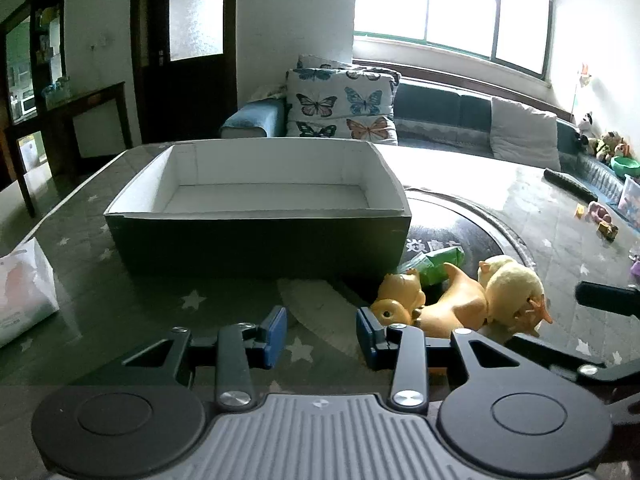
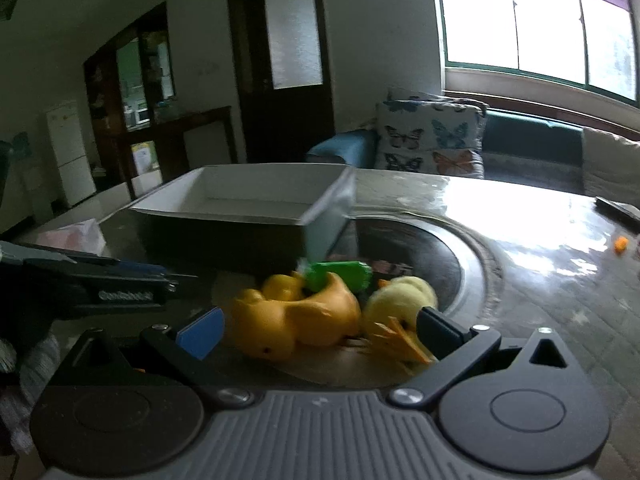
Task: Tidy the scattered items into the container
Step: 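Close the left gripper on the orange block beside the toys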
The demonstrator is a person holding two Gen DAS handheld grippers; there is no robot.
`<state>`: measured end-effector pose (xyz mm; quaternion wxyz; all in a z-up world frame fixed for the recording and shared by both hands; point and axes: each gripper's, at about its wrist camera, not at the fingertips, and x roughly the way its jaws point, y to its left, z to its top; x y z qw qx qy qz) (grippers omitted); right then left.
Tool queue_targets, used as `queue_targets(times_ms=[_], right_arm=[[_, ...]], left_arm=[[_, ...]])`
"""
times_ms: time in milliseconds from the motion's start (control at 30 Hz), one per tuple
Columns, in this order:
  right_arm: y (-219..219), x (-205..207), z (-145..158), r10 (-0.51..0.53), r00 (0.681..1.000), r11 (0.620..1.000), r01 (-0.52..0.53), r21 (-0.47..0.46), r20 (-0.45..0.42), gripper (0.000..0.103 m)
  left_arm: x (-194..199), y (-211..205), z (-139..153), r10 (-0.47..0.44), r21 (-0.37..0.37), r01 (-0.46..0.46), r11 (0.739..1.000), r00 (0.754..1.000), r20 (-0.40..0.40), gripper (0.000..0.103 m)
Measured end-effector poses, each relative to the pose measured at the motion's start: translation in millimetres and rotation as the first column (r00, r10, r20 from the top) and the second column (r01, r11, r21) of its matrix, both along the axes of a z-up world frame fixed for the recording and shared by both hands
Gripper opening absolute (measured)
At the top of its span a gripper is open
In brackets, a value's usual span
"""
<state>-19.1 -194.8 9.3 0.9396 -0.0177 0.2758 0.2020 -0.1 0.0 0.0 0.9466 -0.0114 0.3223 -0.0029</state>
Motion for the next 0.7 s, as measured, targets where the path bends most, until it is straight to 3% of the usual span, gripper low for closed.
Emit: queue_targets(times_ms=[200, 700], right_arm=[[21, -2, -1, 0.017, 1.000, 0.998, -0.018, -0.062, -0.012, 0.103], [37, -22, 2, 0.080, 0.997, 0.997, -0.080, 0.007, -0.014, 0.103]], left_arm=[[-6, 3, 0, 0.010, 0.004, -0.010, 1.000, 1.000, -0.008, 0.041], [-22, 8, 2, 0.039, 0.020, -0.039, 0.999, 0.999, -0.029, 0.041]])
